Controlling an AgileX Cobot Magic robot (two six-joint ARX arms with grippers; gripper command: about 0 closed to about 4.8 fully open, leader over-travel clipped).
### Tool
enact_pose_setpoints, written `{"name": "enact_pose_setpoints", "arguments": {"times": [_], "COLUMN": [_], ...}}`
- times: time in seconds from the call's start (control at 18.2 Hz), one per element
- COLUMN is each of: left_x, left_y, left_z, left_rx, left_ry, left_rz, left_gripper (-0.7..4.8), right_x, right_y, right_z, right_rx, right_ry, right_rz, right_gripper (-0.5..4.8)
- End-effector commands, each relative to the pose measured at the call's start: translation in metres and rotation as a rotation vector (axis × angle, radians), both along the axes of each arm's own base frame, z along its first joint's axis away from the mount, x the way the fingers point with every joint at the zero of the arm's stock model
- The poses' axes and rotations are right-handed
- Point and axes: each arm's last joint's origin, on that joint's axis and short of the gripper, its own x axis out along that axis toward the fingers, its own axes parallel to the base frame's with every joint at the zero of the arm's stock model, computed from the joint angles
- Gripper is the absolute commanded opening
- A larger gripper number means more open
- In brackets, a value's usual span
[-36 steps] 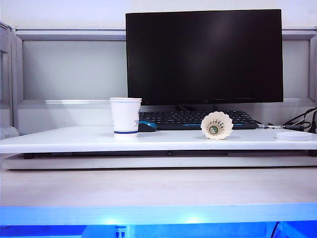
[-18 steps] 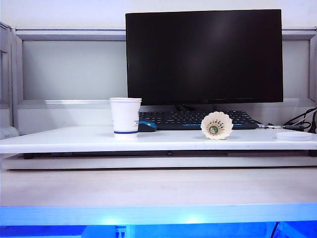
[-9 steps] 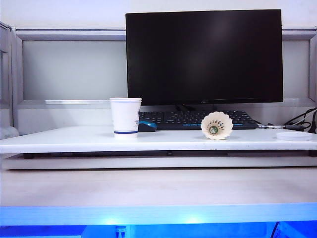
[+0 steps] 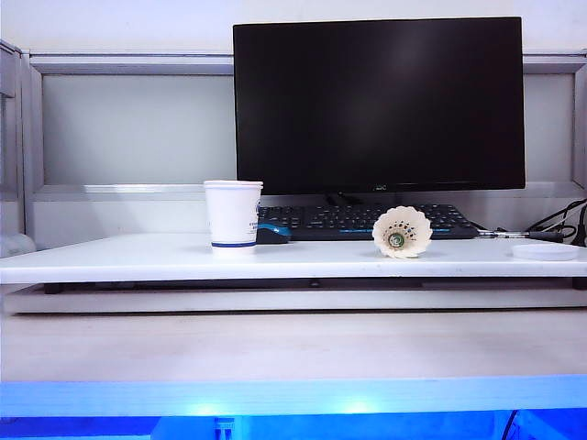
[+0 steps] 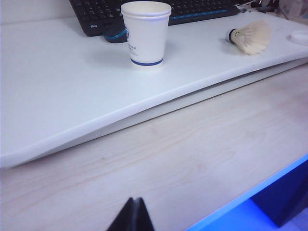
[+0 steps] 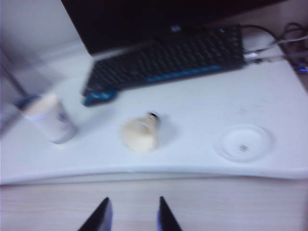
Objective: Pick up the badminton from the table and put it into the white paper cup.
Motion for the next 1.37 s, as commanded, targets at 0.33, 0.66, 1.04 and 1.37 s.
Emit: {"name": "enact_pose_setpoints", "arguments": {"times": [0.33,0.66,1.04,1.37], "left_x": [-0.001,-0.001,-0.001,-0.001], "left_y": [-0.001,-0.001,-0.001,-0.001], "left_z": [-0.002,-0.002,-0.002,-0.002], "left_rx": [-0.089,-0.089,-0.089,-0.089], "left_ry": [0.072,0.073,0.073,0.073], "left_rz": [-0.02,-0.023,-0.023,-0.023], "left_gripper": [-0.05,-0.05,-0.05,-0.05], "right_x": [-0.001,0.047,0.107,0.159], "right_y": [0.003,0.006,0.032,0.058], "right_z": [0.026,0.035,0.014,-0.038], "right_rx": [0.095,0.059,-0.03,-0.12], "right_ry": [0.065,0.158,0.23,0.256], "right_rz": [0.088,0.132,0.19,0.165], "right_gripper": [3.52,4.37,4.79,4.79]}}
